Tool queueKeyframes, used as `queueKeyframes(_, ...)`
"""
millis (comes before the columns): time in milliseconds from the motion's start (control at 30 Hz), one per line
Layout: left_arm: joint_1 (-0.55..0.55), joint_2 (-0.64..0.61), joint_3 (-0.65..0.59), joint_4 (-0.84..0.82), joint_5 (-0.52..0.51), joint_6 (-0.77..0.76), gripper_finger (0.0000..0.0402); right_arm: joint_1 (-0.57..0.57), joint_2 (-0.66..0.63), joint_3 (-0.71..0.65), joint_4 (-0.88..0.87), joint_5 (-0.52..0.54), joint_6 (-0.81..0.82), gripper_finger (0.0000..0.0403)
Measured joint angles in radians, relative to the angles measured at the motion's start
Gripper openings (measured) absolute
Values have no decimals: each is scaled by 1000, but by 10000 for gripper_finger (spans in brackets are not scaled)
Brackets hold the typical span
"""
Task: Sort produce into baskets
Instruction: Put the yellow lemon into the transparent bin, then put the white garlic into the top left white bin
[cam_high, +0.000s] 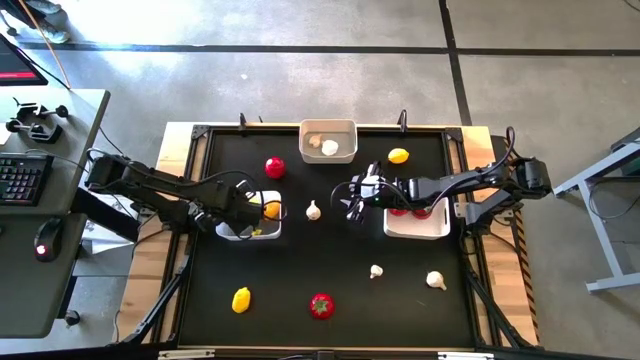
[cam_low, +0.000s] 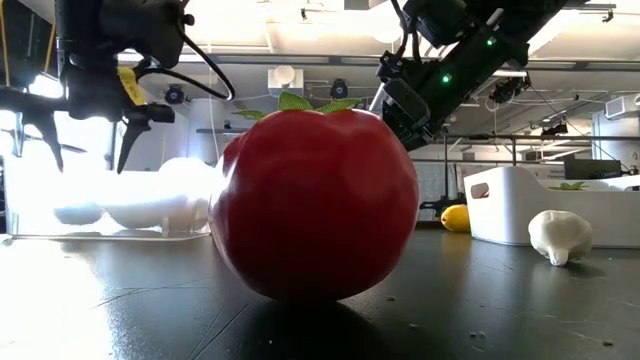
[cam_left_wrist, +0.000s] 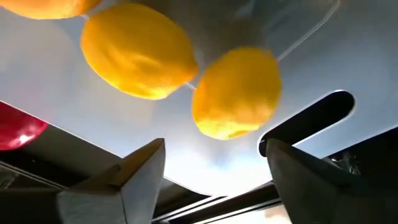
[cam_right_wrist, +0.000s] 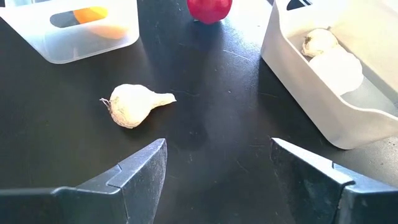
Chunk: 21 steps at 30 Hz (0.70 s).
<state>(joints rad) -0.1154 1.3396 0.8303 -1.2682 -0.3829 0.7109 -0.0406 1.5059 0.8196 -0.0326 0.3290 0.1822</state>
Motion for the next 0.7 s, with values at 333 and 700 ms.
queueKeyframes(333,-26,-1,4,6,-88,6,266,1,0,0,0,-6,-9,275)
queueKeyframes(700,-25,-133,12,319,189,-385,71,6,17,0,77,-46,-76,267)
